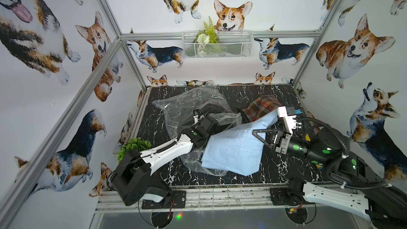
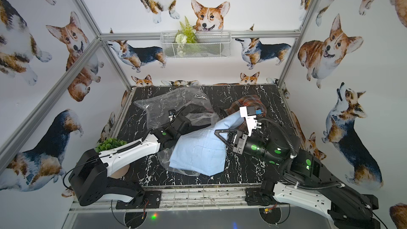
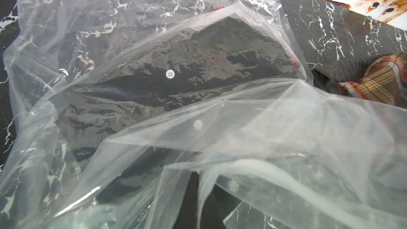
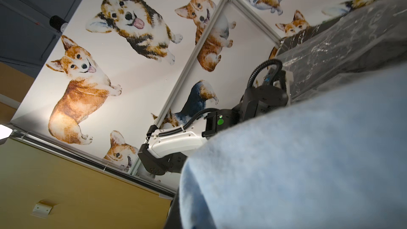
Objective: Take the shirt out of the vacuum bag
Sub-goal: Take out the shirt from the vacuum bag, then place the shirt at the center of the board.
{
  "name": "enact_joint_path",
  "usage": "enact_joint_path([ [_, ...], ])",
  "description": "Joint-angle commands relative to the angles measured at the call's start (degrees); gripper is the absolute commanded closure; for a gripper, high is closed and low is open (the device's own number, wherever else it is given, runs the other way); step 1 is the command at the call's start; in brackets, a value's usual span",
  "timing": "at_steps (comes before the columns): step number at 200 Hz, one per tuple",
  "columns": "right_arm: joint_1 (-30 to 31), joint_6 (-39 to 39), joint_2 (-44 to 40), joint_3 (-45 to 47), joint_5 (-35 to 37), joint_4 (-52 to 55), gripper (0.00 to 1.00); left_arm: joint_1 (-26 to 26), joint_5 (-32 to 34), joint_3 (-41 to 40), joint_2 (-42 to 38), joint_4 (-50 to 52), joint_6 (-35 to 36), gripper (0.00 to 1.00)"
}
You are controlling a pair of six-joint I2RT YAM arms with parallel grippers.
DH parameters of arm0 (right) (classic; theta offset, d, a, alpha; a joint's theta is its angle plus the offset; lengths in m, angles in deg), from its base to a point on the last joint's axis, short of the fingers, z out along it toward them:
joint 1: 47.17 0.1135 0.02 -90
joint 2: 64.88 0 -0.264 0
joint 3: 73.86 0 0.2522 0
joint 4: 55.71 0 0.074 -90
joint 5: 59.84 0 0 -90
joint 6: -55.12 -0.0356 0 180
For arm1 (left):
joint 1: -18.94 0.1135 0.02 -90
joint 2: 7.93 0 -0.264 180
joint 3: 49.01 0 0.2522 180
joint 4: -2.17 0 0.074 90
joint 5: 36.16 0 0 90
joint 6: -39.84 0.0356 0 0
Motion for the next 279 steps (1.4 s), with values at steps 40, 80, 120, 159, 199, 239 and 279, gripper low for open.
enact_joint_path([
  [40, -0.3, 13.2, -1.5, -10.3, 18.7, 15.9, 1.00, 0.0, 1.0, 0.2, -5.5, -2.7, 2.2, 1.00],
  [80, -0.3, 21.0, 2.0, -17.8, 27.4, 20.7, 1.00, -0.3, 1.7, -2.4, -11.1, -7.2, 3.1, 1.00],
  [120, -0.3, 25.4, 4.4, -20.5, 31.5, 21.5, 1.00, -0.3, 2.5, -2.8, -14.9, -8.9, 3.9, 1.00],
  [159, -1.2, 24.9, 5.1, -18.4, 32.1, 21.0, 1.00, -0.7, 0.3, 1.3, -16.3, -9.6, 10.1, 1.00],
  [199, -11.5, 22.6, 5.4, -17.2, 23.8, 21.1, 1.00, -2.7, 2.5, 5.7, -17.5, -7.0, 16.1, 1.00],
  [239, -23.3, 21.7, 7.3, -18.5, 14.7, 20.2, 1.00, -3.6, 4.7, 5.4, -19.6, -4.5, 18.2, 1.00],
  [279, -45.8, 16.3, 12.9, -19.4, -8.4, 16.4, 1.00, -3.7, 5.3, 3.7, -21.7, -3.0, 18.9, 1.00],
])
